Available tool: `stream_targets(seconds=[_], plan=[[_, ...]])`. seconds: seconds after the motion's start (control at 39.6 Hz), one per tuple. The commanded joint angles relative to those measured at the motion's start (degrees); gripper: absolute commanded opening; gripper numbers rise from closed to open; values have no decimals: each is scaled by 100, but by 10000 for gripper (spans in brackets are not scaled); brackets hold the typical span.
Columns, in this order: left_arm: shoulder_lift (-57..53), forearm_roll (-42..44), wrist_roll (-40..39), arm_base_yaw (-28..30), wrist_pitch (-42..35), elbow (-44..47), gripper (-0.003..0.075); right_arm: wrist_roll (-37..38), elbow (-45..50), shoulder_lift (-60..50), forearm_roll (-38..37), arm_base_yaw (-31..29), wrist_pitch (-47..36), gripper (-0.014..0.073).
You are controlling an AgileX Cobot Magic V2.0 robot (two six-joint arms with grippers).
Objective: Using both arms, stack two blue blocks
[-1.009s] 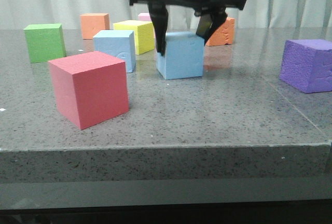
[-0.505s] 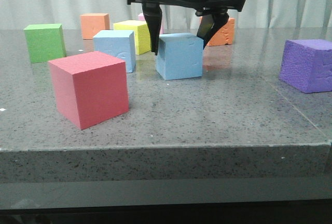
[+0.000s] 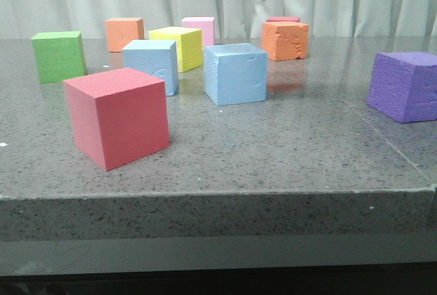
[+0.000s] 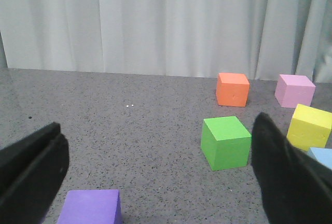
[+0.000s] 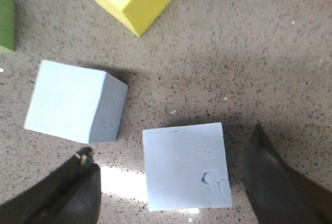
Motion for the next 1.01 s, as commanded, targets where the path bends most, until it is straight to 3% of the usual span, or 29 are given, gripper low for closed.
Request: stream_targets(seconds=[0.0,0.13,0.28,0.71,0.98], plan=[[58,0,-11,0,-481,-202,692,-53,-196,-360,-131,-16,-218,470],[58,0,-11,0,-481,-202,692,-53,-196,-385,-131,-21,-189,162],[58,0,-11,0,-481,-202,692,-53,-200,-488,-131,-134,-56,-75],[58,0,-11,0,-481,-202,692,-1200,-22,-1154,-69,-1470,821,-63],[58,0,-11,0,-481,-202,692,-1556,1573,-2253,151,-2373,276,-63]])
